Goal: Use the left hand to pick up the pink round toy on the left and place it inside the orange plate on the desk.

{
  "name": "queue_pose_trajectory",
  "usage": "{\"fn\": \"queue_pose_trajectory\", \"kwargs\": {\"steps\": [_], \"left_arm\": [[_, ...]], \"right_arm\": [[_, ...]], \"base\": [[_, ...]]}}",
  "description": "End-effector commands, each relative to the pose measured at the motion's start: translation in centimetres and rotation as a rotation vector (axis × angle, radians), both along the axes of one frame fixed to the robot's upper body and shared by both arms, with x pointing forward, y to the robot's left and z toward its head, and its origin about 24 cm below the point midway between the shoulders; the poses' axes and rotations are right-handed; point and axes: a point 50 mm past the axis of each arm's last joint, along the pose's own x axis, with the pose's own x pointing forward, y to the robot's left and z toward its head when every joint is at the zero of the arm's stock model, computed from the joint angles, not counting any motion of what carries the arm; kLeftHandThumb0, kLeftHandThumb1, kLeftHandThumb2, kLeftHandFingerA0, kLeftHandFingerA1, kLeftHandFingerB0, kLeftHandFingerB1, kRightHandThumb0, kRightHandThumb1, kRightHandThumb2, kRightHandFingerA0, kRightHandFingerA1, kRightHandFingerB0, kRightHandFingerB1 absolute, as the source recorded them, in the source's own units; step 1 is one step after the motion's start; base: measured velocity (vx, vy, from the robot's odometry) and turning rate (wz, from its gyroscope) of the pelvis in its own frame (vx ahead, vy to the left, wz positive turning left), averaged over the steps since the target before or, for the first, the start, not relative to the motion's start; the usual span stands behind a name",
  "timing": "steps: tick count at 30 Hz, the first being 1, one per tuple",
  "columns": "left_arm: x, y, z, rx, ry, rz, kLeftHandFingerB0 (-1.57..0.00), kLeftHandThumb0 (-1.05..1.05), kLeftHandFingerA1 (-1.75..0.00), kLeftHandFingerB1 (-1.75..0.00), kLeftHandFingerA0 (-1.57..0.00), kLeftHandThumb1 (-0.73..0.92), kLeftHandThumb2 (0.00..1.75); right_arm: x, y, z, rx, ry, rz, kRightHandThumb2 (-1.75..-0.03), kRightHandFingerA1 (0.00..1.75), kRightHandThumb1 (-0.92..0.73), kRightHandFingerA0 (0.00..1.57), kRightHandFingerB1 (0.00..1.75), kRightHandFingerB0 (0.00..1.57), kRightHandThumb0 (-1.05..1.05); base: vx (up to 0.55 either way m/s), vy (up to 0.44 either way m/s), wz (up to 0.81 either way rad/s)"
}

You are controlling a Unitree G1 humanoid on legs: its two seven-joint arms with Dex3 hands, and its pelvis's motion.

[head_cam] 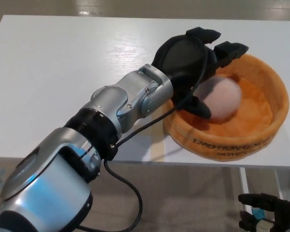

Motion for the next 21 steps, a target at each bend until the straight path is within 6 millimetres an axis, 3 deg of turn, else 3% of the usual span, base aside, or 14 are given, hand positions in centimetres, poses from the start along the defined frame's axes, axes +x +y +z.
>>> {"fn": "queue_pose_trajectory", "kwargs": {"steps": [1, 4, 5, 6, 10, 12, 16, 17, 18, 19, 20, 21], "left_arm": [[0.3, -0.2, 0.7, 0.118, 0.122, 0.024, 0.0, -1.05, 0.0, -0.11, 0.0, 0.61, 0.62], [0.0, -0.7, 2.1, 0.111, 0.072, -0.009, 0.0, -1.05, 0.0, -0.14, 0.0, 0.6, 0.6], [-0.1, -0.8, 2.5, 0.108, 0.063, -0.018, 0.0, -1.05, 0.0, -0.14, 0.0, 0.54, 0.71], [-0.2, -0.8, 3.1, 0.106, 0.056, -0.025, 0.0, -1.05, 0.0, -0.14, 0.0, 0.54, 0.71], [-0.7, -0.7, 4.9, 0.079, 0.035, -0.049, 0.0, -1.01, 0.0, -0.12, 0.0, 0.47, 0.7], [-1.6, -0.4, 7.2, 0.014, -0.014, -0.089, 0.0, -0.91, 0.0, -0.04, 0.0, 0.42, 0.66], [-2.7, 0.3, 9.1, -0.06, -0.073, -0.129, 0.0, -0.85, 0.0, -0.13, 0.0, 0.43, 0.59], [-3.1, 0.8, 9.7, -0.119, -0.091, -0.162, 0.0, -0.54, -0.11, -0.27, 0.0, 0.35, 0.73], [-3.5, 1.2, 10.1, -0.158, -0.103, -0.182, 0.0, -0.54, -0.11, -0.27, 0.0, 0.35, 0.73], [-4.2, 1.9, 10.9, -0.216, -0.112, -0.209, -0.1, -0.39, -0.19, -0.35, -0.09, 0.54, 0.65], [-4.7, 2.4, 11.5, -0.251, -0.118, -0.227, -0.1, -0.39, -0.19, -0.35, -0.09, 0.54, 0.65], [-5.5, 3.3, 12.2, -0.33, -0.123, -0.267, -0.27, -0.17, -0.34, -0.34, -0.27, 0.6, 0.62]], "right_arm": [[-0.3, 0.0, -0.2, 0.007, 0.018, -0.002, -0.57, 0.55, -0.62, 0.76, 0.51, 0.67, -0.2], [-0.2, 0.0, -0.2, 0.002, 0.024, 0.002, -0.58, 0.55, -0.62, 0.77, 0.5, 0.67, -0.19], [-0.2, 0.1, -0.3, 0.005, 0.023, 0.003, -0.58, 0.55, -0.63, 0.77, 0.5, 0.67, -0.19], [-0.2, 0.1, -0.3, 0.009, 0.022, 0.004, -0.58, 0.55, -0.63, 0.77, 0.5, 0.67, -0.19], [-0.2, 0.3, -0.3, 0.016, 0.021, 0.008, -0.58, 0.56, -0.63, 0.77, 0.5, 0.67, -0.19], [-0.2, 0.3, -0.3, 0.018, 0.021, 0.001, -0.58, 0.56, -0.63, 0.79, 0.51, 0.68, -0.19], [-0.2, 0.3, -0.3, 0.017, 0.02, -0.001, -0.58, 0.56, -0.62, 0.78, 0.5, 0.68, -0.19], [-0.2, 0.2, -0.2, 0.018, 0.018, 0.0, -0.58, 0.57, -0.63, 0.77, 0.5, 0.66, -0.18], [-0.2, 0.2, -0.2, 0.019, 0.017, 0.0, -0.58, 0.57, -0.63, 0.77, 0.5, 0.66, -0.18], [-0.2, 0.1, -0.2, 0.021, 0.015, -0.002, -0.58, 0.57, -0.63, 0.77, 0.51, 0.66, -0.18], [-0.1, 0.1, -0.2, 0.022, 0.013, -0.003, -0.58, 0.57, -0.63, 0.77, 0.51, 0.66, -0.18], [-0.1, 0.1, -0.2, 0.023, 0.013, -0.005, -0.58, 0.56, -0.63, 0.76, 0.5, 0.66, -0.19]], "base": [[0.0, 0.0, 0.0], [0.0, 0.0, 0.0], [0.0, 0.0, 0.0], [0.0, 0.0, 0.0], [0.0, 0.0, 0.0], [0.0, 0.0, 0.0], [0.0, 0.0, 0.0], [0.0, 0.0, 0.0], [0.0, 0.0, 0.0], [0.0, 0.0, 0.0], [0.0, 0.0, 0.0], [0.0, 0.0, 0.0]]}}
